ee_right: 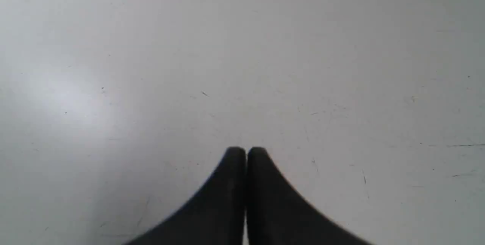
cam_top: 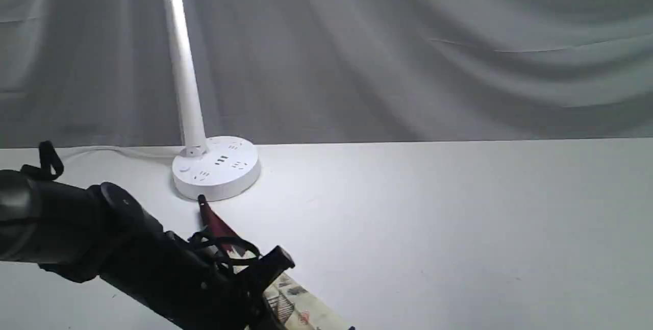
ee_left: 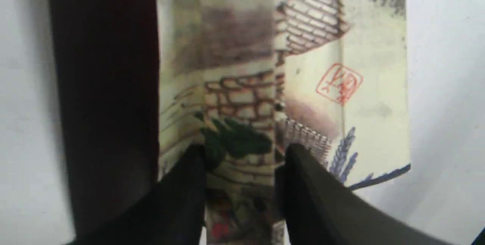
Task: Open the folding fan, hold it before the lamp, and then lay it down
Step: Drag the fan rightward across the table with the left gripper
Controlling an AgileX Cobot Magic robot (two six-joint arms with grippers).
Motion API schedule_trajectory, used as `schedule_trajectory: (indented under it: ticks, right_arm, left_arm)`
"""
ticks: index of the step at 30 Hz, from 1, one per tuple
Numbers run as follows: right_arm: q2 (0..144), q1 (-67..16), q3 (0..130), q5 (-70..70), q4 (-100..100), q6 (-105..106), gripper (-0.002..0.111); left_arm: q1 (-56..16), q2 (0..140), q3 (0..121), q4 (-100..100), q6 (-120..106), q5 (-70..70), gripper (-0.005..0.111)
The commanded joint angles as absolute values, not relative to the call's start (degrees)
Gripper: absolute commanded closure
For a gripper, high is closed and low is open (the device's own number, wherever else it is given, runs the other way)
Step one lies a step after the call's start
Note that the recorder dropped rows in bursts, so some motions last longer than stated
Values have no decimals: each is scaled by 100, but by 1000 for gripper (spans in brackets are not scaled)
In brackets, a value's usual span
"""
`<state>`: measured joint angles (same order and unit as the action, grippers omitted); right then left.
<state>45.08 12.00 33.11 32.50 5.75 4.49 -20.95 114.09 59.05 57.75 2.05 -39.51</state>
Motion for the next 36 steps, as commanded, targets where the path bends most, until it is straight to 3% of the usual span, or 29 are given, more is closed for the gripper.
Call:
schedule_trajectory:
  ticks: [1, 21, 28, 36]
  right_arm:
    - [4511, 1197, 3312, 3196, 605, 467, 108]
    - [4511, 1197, 3312, 3197, 605, 481, 108]
    - [4511, 1197, 3312, 3197, 605, 481, 108]
    - [4511, 1197, 3312, 3197, 605, 481, 108]
  left_arm:
    - [-2275, 11401, 5900, 6422, -211, -3708, 79]
    - [-2306, 11411, 5900, 6665, -428, -3352, 78]
    - [-2306, 11411, 5900, 6665, -494, -3388, 54]
    - [-2286, 11401, 5900, 6686, -866, -3765, 52]
